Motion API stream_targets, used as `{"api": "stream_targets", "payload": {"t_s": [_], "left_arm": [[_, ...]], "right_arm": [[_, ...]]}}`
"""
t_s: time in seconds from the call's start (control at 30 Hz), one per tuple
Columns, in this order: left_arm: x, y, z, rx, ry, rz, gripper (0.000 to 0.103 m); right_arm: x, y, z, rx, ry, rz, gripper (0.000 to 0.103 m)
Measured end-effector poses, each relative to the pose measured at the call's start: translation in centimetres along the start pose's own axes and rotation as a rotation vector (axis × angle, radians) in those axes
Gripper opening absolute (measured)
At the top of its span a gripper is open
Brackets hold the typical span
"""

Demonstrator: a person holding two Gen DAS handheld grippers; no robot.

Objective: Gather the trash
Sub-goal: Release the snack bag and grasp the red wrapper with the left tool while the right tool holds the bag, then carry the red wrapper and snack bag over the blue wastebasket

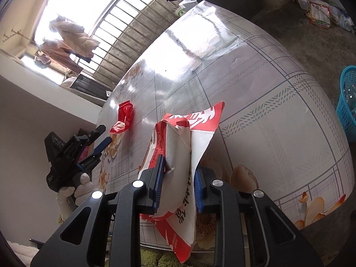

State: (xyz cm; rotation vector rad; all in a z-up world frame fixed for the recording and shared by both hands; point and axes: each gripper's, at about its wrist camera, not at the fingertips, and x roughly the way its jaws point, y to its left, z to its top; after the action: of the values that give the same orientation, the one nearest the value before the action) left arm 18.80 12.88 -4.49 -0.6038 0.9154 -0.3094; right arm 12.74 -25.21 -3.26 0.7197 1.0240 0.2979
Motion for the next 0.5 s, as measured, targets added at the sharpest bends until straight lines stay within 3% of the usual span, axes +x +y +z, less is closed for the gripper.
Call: {"api": "stream_targets", "payload": {"t_s": [0.1, 0.17, 0.33, 0.5], "left_arm": [[1.2, 0.3, 0.3, -0.029, 0.011, 0.019, 0.044], [2.0, 0.6, 0.7, -0.044, 0.011, 0.028, 0.032], [2.9, 0.2, 1.0, -0.045, 0.008, 0.054, 0.016], [2.4, -1.4, 0.4, 0.016, -0.002, 0.054, 0.011]], "right_arm": [[0.0, -0.1, 0.0, 0.007, 0.0, 0.008, 0.024], [0.0, -0.2, 0.1, 0.008, 0.0, 0.011, 0.024], [-0.2, -0.3, 0.1, 0.009, -0.003, 0.029, 0.024], [-0.8, -0.6, 0.1, 0.013, -0.02, 0.064, 0.024]]}}
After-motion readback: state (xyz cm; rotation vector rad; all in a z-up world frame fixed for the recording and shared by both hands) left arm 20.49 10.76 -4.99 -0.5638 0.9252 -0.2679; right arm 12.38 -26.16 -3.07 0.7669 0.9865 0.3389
